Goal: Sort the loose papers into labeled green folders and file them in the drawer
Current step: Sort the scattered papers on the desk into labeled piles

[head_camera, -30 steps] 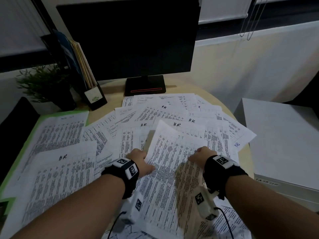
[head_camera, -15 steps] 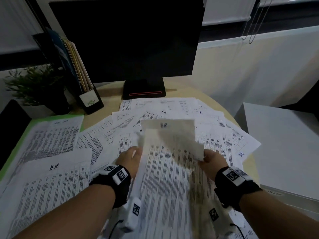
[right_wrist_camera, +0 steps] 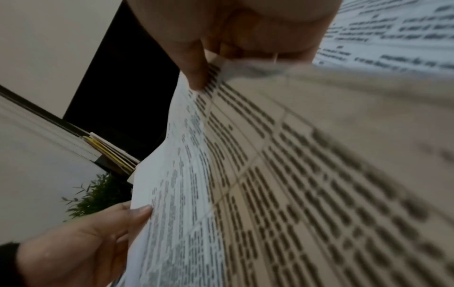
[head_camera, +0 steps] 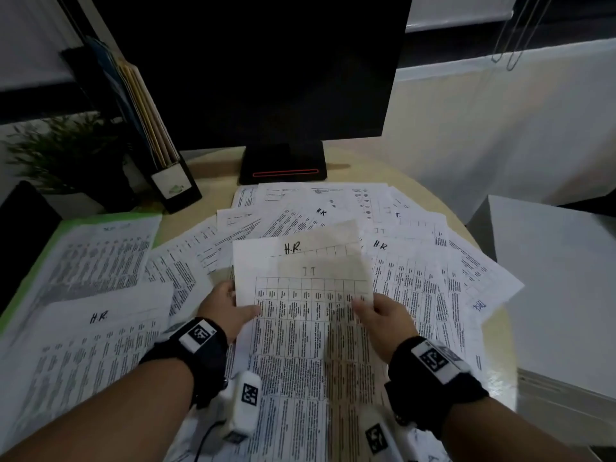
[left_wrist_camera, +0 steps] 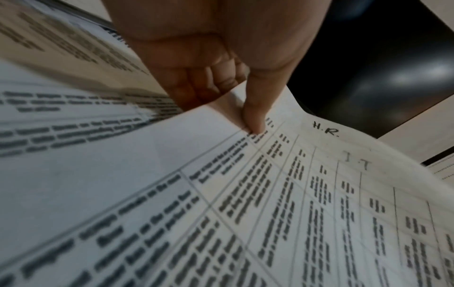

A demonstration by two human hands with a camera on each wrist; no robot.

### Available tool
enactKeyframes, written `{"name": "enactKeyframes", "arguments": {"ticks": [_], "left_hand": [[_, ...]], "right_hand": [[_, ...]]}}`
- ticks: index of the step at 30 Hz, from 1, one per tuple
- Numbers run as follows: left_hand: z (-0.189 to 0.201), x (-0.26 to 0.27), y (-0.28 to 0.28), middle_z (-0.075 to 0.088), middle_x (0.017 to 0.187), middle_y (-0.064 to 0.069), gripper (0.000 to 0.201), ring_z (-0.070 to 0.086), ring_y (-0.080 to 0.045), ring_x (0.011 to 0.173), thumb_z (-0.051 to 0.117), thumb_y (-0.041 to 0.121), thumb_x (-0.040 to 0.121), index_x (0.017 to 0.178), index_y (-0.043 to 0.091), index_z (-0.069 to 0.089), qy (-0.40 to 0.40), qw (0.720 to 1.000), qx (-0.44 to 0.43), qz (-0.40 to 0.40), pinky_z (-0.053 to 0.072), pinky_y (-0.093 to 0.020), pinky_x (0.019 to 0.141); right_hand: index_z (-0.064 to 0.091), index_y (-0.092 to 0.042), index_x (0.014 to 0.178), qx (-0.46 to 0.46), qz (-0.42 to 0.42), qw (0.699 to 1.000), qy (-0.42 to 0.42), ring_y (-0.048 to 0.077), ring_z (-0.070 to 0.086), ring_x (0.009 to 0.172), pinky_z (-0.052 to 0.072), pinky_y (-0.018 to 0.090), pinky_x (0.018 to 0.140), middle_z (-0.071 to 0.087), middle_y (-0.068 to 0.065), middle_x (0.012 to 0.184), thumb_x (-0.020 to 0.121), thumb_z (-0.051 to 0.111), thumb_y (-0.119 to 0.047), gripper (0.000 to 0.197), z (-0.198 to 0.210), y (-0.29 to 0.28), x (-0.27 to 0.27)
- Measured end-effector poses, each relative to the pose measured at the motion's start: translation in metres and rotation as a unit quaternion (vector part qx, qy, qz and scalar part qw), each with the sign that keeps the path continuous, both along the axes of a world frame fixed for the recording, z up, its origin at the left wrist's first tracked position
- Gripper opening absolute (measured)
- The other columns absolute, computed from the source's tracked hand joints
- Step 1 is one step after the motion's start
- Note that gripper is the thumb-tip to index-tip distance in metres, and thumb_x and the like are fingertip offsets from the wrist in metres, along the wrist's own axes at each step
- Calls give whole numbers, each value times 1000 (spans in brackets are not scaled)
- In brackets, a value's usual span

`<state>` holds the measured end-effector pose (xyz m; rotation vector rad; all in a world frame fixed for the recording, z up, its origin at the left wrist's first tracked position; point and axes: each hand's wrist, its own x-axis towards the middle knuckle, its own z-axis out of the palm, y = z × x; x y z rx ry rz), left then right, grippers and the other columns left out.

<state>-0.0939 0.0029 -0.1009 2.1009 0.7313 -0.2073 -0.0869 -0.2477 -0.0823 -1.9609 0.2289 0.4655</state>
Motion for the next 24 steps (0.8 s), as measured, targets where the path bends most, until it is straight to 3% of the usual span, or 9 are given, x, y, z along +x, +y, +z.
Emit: {"name": "enactKeyframes", "arguments": {"ticks": [3,6,7,10,11,14,16,18,24], "left_hand": [[6,0,4,62,121,-8,62,58,-19,94,76,3,77,131,6,46,-22,999,-24,19,45,-28,84],[8,1,13,62,122,-9,49,59,-21,98,72,11,83,127,6,52,-3,1000,11,-26,46,-29,88],[9,1,17,64,119,-8,40,59,-21,97,70,14,85,123,8,57,4,998,30,-48,45,-27,86],[8,-2,32,69,104,-7,16,63,-23,91,68,24,87,99,14,64,14,997,39,-59,50,-30,84],[8,-2,36,69,100,-8,17,64,-25,91,69,27,86,93,12,64,13,998,39,-52,51,-33,84],[9,-4,44,68,98,-12,22,63,-27,89,66,29,88,93,8,62,28,996,74,-49,48,-30,76],[10,-5,45,68,100,-9,16,62,-26,91,64,28,90,98,14,62,37,992,95,-71,49,-31,80],[8,-5,43,67,99,-1,20,62,-21,89,64,32,89,104,18,64,60,978,140,-141,50,-28,80],[6,-2,32,64,114,-4,30,59,-21,98,52,27,96,123,15,57,74,976,107,-173,46,-26,85]], "right_hand": [[63,2,94,-29,-7,999,37,22,60,72,55,35,69,67,21,93,89,62,-28,31,3,1,3],[65,-3,90,-7,-8,998,70,21,65,74,57,36,69,70,16,90,80,73,-31,31,10,3,5],[64,-6,93,5,-9,996,88,22,67,78,57,36,70,71,12,89,73,79,-37,39,13,4,5],[53,-5,124,63,-30,987,146,36,62,106,49,58,90,64,17,118,35,89,-61,110,11,8,6],[52,-4,124,97,-42,982,155,37,63,105,48,58,91,64,20,118,36,91,-57,110,4,6,9],[66,-11,78,97,-56,986,121,26,65,73,51,38,73,68,13,81,70,81,-30,26,13,5,7],[58,-18,65,-39,-46,996,73,18,58,66,47,28,64,60,1,72,80,73,-27,24,9,1,8],[61,-17,78,-153,-28,986,53,18,63,70,53,27,65,64,0,78,82,70,-28,15,6,2,9],[54,-18,95,-209,60,974,58,11,55,70,47,18,58,55,-2,85,93,46,-5,15,2,33,9]]}}
